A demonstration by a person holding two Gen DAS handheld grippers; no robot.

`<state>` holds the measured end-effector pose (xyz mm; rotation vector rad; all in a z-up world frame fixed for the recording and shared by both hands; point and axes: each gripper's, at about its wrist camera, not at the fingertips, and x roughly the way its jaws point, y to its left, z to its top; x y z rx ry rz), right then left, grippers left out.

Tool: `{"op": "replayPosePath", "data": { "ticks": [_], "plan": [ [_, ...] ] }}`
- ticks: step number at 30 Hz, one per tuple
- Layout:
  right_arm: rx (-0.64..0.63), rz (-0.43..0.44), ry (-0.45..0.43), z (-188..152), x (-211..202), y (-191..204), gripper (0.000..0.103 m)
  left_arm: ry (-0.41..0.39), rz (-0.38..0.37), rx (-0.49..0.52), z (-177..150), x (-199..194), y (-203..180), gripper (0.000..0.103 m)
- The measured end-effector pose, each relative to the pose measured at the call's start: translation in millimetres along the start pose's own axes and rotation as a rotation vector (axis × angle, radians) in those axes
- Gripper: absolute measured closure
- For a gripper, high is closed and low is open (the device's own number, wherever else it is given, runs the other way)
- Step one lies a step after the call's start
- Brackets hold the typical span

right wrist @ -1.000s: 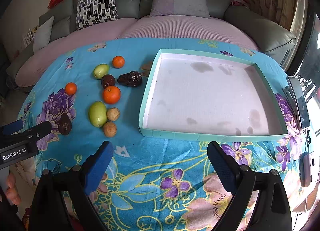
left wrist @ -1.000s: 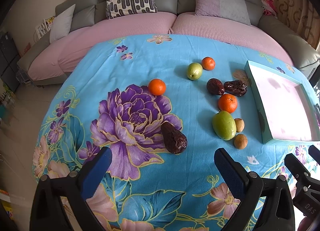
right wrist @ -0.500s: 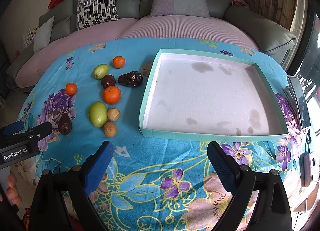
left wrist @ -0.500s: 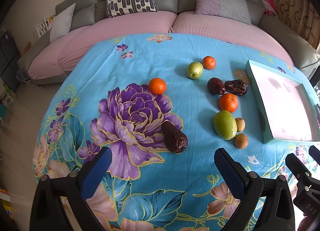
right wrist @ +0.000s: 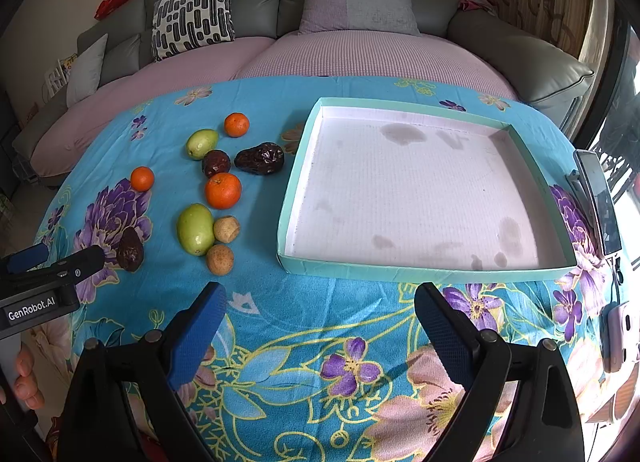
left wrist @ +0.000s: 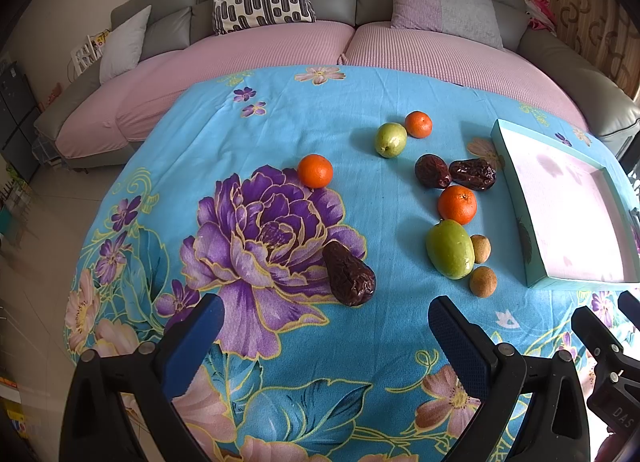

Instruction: Organize fruits

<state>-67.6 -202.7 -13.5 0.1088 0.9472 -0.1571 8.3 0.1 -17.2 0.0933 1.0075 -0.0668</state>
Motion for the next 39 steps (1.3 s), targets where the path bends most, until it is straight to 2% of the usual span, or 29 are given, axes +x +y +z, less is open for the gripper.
{"op": "replayPosePath", "data": {
  "ticks": [24, 28, 31, 35, 39],
  "plan": [
    [0.003, 0.003, 0.004, 0.2, -0.1, 0.4, 0.008, 0.027, 0.012, -0.025, 0.8, 4.2, 4.8, 0.0],
    [0.002, 0.002, 0.006, -0.2, 0.1, -0.2, 0.008, 0.031, -0.029, -0.053, 4.7, 6.2, 10.5, 0.0],
    [0.009, 0.017, 0.005, 0.0, -0.9, -1.9, 0.008, 0.011, -0.034, -0.069, 14.3, 4.1, 16.1, 0.0],
    [0.007, 0.033, -0.009, 5.1, -2.6, -3.6, 0.008, -0.046, 0.002, -0.095, 34.5, -3.4, 27.3, 0.0],
    [0.015, 0.054, -0.027, 22.2, -5.4, -1.5, 0.008, -0.094, 0.004, -0.17, 60.1, -6.4, 41.1, 0.0]
  ]
}}
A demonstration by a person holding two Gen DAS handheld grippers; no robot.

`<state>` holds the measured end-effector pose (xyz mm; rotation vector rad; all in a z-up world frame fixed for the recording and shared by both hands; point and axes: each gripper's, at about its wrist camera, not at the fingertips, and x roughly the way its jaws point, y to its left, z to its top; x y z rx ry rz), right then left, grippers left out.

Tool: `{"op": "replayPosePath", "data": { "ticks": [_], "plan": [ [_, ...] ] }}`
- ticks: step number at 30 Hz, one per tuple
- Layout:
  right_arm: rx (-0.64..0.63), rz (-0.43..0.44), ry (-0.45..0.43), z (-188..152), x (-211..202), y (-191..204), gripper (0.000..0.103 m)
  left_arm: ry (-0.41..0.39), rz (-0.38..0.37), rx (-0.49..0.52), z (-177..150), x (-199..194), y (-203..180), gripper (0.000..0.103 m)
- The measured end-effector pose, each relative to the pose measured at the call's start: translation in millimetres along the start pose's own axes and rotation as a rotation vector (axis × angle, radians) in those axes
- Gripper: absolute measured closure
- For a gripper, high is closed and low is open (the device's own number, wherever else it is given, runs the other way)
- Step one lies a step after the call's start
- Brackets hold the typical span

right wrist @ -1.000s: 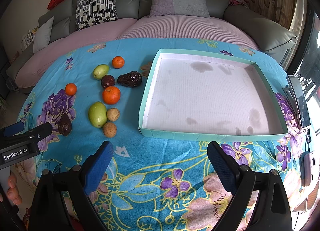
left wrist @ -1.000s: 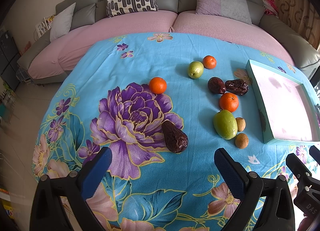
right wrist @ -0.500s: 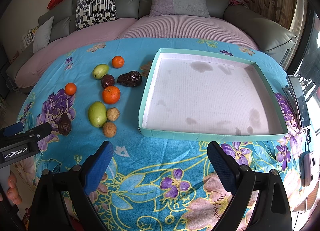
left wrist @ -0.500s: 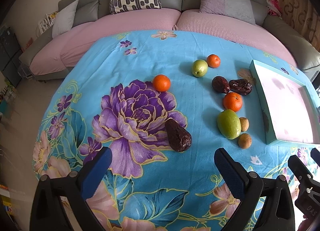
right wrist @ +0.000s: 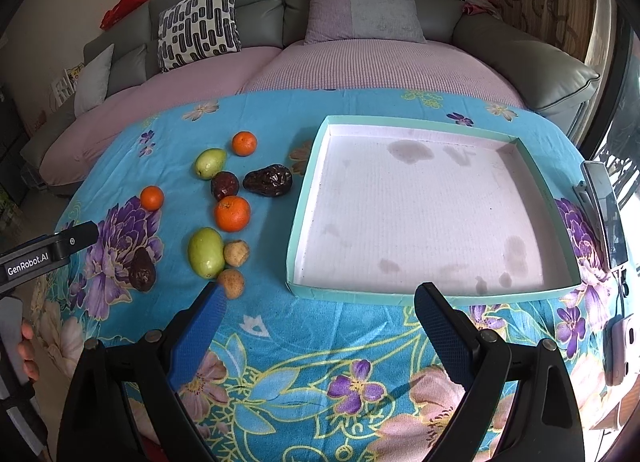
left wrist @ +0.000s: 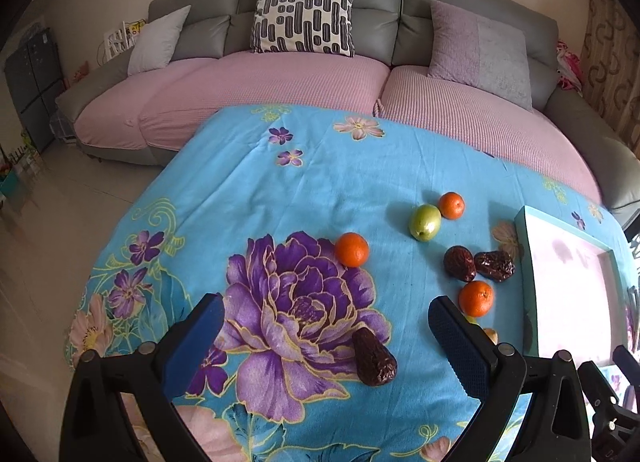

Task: Organize fruits
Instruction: 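Grasp an orange with the left gripper while the right gripper grasps a dark date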

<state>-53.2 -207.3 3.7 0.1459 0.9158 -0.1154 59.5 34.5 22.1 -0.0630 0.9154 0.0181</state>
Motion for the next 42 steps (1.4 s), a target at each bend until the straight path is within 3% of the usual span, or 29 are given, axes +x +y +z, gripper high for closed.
{"op": "replayPosePath", "data": {
  "ticks": [8, 12, 18, 22, 26, 28, 29, 32, 36, 42],
  "plan": [
    [-0.016, 0.033, -0.058, 55.3, 1.2, 19.7, 0.008, -0.108, 0.009, -0.075, 44.1, 4.5, 0.4, 0.0],
    [0.0, 0.044, -0.08, 81.7, 10.3, 23.7, 0.008, -0.105, 0.054, -0.071, 56.6, 15.7, -4.2, 0.0],
    [0.03, 0.069, -0.084, 109.4, 37.9, 25.9, 0.008, -0.091, 0.065, -0.079, 67.6, 38.0, -7.0, 0.0],
    [0.046, 0.086, -0.092, 119.5, 56.2, 24.1, 0.011, -0.031, 0.055, -0.12, 66.5, 60.3, 0.6, 0.0],
    [0.031, 0.113, -0.063, 121.0, 76.9, 28.2, 0.019, 0.045, 0.056, -0.113, 57.3, 84.5, -4.3, 0.0],
    [0.032, 0.145, -0.028, 117.9, 89.0, 29.5, 0.028, 0.089, 0.041, -0.114, 51.0, 97.4, -7.1, 0.001],
    [0.039, 0.156, -0.007, 115.7, 95.0, 29.7, 0.038, 0.11, 0.033, -0.118, 47.5, 103.4, -8.2, 0.003],
    [0.047, 0.159, 0.045, 109.7, 112.3, 30.2, 0.04, 0.17, 0.014, -0.122, 40.2, 118.4, -12.3, 0.013],
    [0.043, 0.162, 0.088, 102.7, 127.1, 34.0, 0.054, 0.21, -0.012, -0.163, 32.7, 127.4, -12.3, 0.015],
    [0.052, 0.148, 0.147, 92.9, 144.6, 33.7, 0.056, 0.257, -0.062, -0.21, 23.0, 135.6, -11.2, 0.033]
  ]
}}
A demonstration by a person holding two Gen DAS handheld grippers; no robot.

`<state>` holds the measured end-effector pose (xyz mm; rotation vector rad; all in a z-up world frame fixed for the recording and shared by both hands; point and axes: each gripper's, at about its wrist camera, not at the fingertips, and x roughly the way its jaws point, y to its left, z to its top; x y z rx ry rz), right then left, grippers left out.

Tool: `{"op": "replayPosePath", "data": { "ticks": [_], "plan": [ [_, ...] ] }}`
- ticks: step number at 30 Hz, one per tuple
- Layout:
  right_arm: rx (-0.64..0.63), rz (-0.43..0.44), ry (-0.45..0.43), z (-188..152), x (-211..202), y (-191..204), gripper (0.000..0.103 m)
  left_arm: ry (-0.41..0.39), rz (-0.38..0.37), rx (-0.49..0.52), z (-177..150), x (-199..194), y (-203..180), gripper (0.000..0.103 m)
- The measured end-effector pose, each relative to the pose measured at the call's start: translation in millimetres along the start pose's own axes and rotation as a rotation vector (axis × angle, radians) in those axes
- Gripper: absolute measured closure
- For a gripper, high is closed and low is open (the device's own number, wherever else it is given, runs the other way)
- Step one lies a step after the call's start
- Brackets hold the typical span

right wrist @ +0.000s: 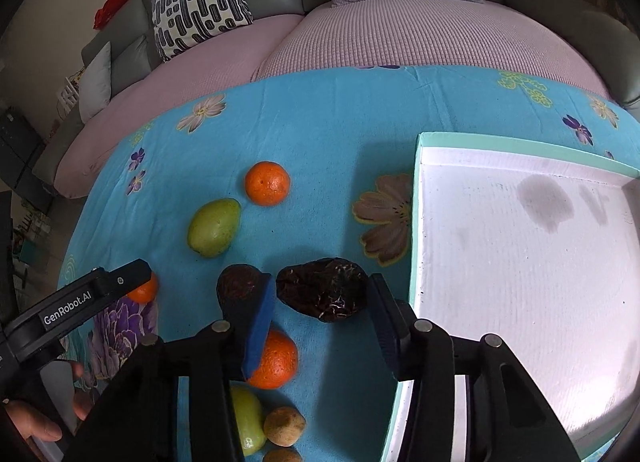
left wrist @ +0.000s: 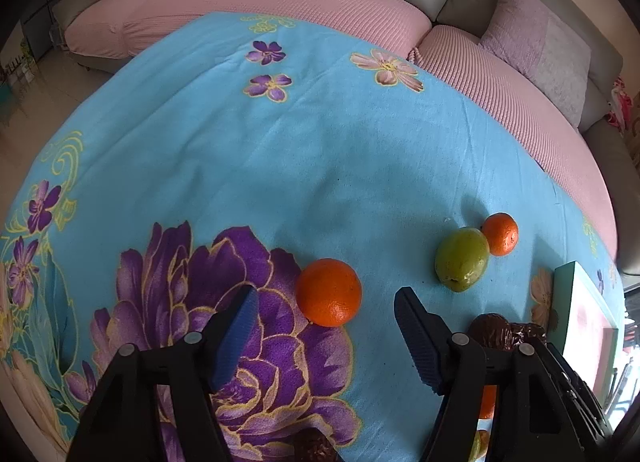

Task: Organize fruits
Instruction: 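Grasp an orange with the left gripper while the right gripper grasps a dark date, then carry the orange and date into the white tray and open both grippers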

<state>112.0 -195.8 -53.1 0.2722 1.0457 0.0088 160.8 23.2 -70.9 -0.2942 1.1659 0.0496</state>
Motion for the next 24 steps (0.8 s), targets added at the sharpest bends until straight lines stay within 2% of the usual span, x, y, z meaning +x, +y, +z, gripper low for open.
{"op": "replayPosePath", "data": {
  "ticks": [3, 4, 5, 13, 15, 20, 24],
  "plan": [
    [-0.004, -0.023, 0.012, -0.7, 4.2, 1.6, 0.058, 0.019, -0.017, -0.012, -2.0, 4.5, 1.4, 0.054],
    [-0.005, -0.027, 0.019, -0.7, 6.2, 2.3, 0.058, 0.02, -0.016, -0.014, -2.8, 5.0, 1.8, 0.064],
    [-0.006, -0.032, 0.027, -0.7, 7.4, 2.1, 0.058, 0.02, -0.016, -0.015, -3.6, 5.3, 2.0, 0.066],
    [-0.013, -0.061, 0.027, 1.3, 9.9, 4.1, 0.062, 0.002, -0.029, -0.029, 0.1, 1.4, 3.8, 0.067],
    [-0.018, -0.065, 0.012, 0.4, 9.2, 4.0, 0.068, -0.018, -0.022, -0.023, 0.7, -5.1, 4.8, 0.067],
    [-0.014, -0.054, -0.002, -0.2, 8.1, 2.6, 0.068, -0.03, -0.027, -0.021, -0.1, -11.0, 2.9, 0.067],
    [-0.012, -0.042, -0.02, -0.6, 1.8, 1.9, 0.073, -0.039, -0.02, -0.013, -0.7, -13.6, -0.1, 0.067]
  ]
}}
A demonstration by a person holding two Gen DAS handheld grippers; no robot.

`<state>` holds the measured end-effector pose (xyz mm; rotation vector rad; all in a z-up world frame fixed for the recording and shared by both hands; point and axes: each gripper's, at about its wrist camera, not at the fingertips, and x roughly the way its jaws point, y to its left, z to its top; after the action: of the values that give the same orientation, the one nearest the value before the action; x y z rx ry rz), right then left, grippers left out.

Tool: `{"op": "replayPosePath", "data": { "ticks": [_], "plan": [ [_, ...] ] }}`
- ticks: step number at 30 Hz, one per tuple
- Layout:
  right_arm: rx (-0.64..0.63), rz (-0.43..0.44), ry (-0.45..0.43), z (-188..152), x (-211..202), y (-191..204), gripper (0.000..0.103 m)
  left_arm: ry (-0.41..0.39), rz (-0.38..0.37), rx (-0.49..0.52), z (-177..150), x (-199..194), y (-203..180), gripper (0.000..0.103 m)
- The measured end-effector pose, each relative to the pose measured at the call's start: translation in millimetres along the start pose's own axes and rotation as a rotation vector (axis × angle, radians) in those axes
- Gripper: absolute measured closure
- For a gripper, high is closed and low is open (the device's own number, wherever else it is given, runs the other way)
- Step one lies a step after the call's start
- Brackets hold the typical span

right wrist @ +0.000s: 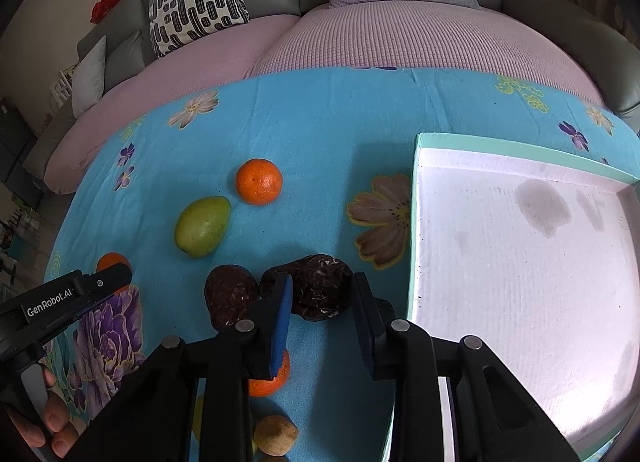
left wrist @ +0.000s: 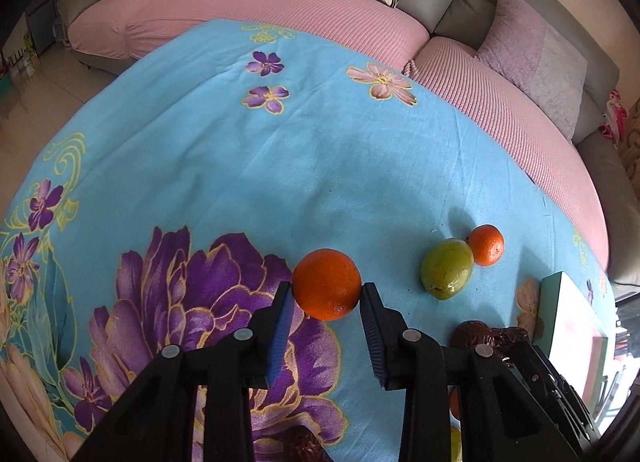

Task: Organize fruits
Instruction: 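Carry the orange and date into the white tray and open both grippers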

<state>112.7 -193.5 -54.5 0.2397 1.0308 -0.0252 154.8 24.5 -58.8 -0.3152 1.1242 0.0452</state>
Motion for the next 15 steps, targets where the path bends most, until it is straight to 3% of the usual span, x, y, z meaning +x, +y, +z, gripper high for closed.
{"op": "replayPosePath", "data": {
  "ticks": [15],
  "plan": [
    [0.032, 0.06, -0.045, 4.1, -20.2, -6.6, 0.073, -0.05, -0.019, 0.008, 0.0, -22.7, -5.8, 0.067]
  ]
}}
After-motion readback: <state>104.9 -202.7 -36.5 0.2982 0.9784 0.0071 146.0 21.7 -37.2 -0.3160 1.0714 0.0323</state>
